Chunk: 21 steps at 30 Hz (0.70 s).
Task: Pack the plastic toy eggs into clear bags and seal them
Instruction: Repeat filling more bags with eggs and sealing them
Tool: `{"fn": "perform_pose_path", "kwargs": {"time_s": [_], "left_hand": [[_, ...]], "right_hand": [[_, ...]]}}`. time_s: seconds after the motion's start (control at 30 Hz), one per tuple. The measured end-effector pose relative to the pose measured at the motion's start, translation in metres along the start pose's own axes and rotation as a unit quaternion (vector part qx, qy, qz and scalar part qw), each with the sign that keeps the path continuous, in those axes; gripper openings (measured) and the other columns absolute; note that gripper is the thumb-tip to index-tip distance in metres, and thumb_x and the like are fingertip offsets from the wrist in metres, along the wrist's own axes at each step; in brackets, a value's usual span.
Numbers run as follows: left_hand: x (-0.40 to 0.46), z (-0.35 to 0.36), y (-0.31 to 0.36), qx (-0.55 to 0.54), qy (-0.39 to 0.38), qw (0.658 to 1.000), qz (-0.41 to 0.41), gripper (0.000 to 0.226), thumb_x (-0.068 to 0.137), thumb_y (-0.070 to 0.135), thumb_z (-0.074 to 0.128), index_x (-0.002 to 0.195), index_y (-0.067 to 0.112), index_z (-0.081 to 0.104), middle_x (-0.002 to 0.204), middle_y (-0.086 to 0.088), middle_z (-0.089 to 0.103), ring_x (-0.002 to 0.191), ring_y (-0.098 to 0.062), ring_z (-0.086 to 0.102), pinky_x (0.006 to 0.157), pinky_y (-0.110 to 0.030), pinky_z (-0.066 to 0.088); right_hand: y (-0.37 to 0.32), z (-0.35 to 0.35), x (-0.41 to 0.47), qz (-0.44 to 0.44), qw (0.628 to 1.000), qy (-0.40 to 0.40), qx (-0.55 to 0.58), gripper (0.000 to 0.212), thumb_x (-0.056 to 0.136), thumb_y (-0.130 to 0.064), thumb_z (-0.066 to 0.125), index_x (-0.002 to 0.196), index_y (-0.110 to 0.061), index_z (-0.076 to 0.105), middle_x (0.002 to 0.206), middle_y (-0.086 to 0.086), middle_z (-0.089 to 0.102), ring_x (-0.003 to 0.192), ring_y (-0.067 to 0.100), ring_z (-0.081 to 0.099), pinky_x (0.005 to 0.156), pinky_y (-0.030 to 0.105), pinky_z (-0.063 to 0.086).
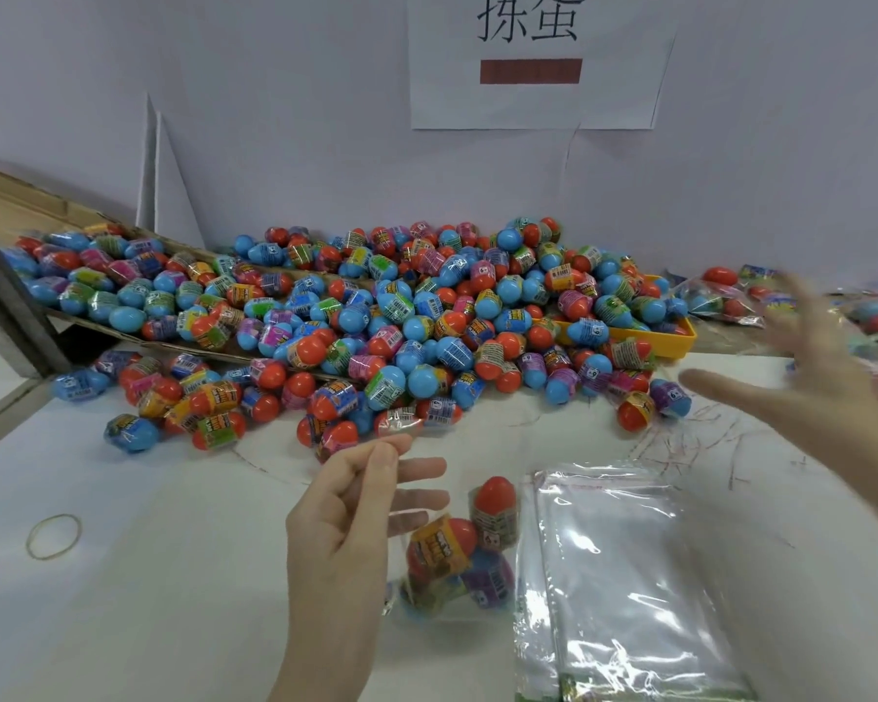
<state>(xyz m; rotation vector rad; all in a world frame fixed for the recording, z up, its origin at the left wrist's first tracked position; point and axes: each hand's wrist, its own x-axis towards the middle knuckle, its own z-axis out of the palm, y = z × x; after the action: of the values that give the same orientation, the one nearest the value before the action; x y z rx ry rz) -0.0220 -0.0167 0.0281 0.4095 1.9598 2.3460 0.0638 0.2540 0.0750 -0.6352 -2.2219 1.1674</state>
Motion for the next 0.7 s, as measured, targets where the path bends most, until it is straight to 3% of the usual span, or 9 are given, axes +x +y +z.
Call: {"fn": "perform_pose_path", "kwargs": {"time_s": [0.07,0.13,0.27,0.4,0.53,0.63,0.7], "left_hand": [[0.001,0.001,0.002,-0.024,-0.004,0.999,-0.026,0.021,0.09,0.013,0.044,0.083,0.015,0.064,0.07,0.002,0.073,0.057,-0.015,0.068,0.05,-0.016,0.051],[0.002,0.001,0.003,-0.04,-0.007,0.998,-0.05,0.022,0.09,0.014,0.044,0.083,0.015,0.065,0.072,0.0,0.073,0.057,-0.015,0.068,0.049,-0.016,0.051],[0.004,0.0,0.001,-0.063,-0.009,0.994,-0.084,0.021,0.09,0.015,0.046,0.085,0.014,0.066,0.075,-0.001,0.074,0.058,-0.014,0.069,0.048,-0.016,0.051],[0.007,-0.002,-0.001,-0.069,-0.037,0.993,-0.092,0.027,0.081,0.037,0.046,0.091,0.021,0.066,0.084,0.002,0.074,0.071,-0.013,0.07,0.057,-0.016,0.052],[0.013,-0.008,-0.008,-0.009,-0.114,0.981,-0.156,0.036,0.076,0.049,0.053,0.108,0.032,0.055,0.113,0.009,0.067,0.098,-0.003,0.063,0.077,-0.013,0.05],[0.009,-0.015,-0.011,0.03,-0.183,0.967,-0.176,0.064,0.048,0.044,0.071,0.11,0.032,0.057,0.101,0.016,0.07,0.091,0.004,0.064,0.066,-0.009,0.05],[0.006,-0.017,-0.01,0.061,-0.197,0.963,-0.173,0.064,0.043,0.042,0.073,0.105,0.027,0.064,0.09,0.009,0.073,0.085,-0.003,0.067,0.066,-0.014,0.053]], "right_hand": [[-0.024,0.027,-0.023,0.023,0.992,-0.09,0.085,0.094,0.046,-0.059,0.073,0.131,-0.03,0.041,0.121,-0.002,0.062,0.096,0.009,0.063,0.071,0.02,0.053],[-0.025,0.055,-0.037,0.027,0.967,-0.212,0.139,0.087,0.044,-0.062,0.079,0.121,-0.038,0.046,0.111,-0.01,0.067,0.093,0.004,0.065,0.07,0.016,0.052],[-0.029,0.095,-0.05,0.081,0.923,-0.334,0.172,0.075,0.053,-0.027,0.079,0.12,-0.034,0.045,0.105,-0.012,0.068,0.096,0.006,0.064,0.076,0.021,0.053],[-0.029,0.109,-0.055,0.09,0.908,-0.334,0.235,0.04,0.061,-0.02,0.083,0.097,-0.021,0.066,0.089,0.002,0.073,0.085,0.013,0.069,0.069,0.019,0.052],[-0.026,0.11,-0.059,0.091,0.904,-0.296,0.296,0.017,0.061,-0.019,0.076,0.077,-0.017,0.074,0.085,0.008,0.073,0.082,0.015,0.069,0.068,0.016,0.05],[-0.024,0.11,-0.058,0.095,0.907,-0.291,0.29,0.015,0.064,-0.016,0.075,0.079,-0.014,0.073,0.086,0.009,0.073,0.082,0.016,0.068,0.072,0.021,0.053],[-0.026,0.111,-0.059,0.097,0.912,-0.286,0.276,0.016,0.064,-0.018,0.071,0.079,-0.013,0.072,0.086,0.009,0.073,0.08,0.016,0.068,0.073,0.023,0.053]]}}
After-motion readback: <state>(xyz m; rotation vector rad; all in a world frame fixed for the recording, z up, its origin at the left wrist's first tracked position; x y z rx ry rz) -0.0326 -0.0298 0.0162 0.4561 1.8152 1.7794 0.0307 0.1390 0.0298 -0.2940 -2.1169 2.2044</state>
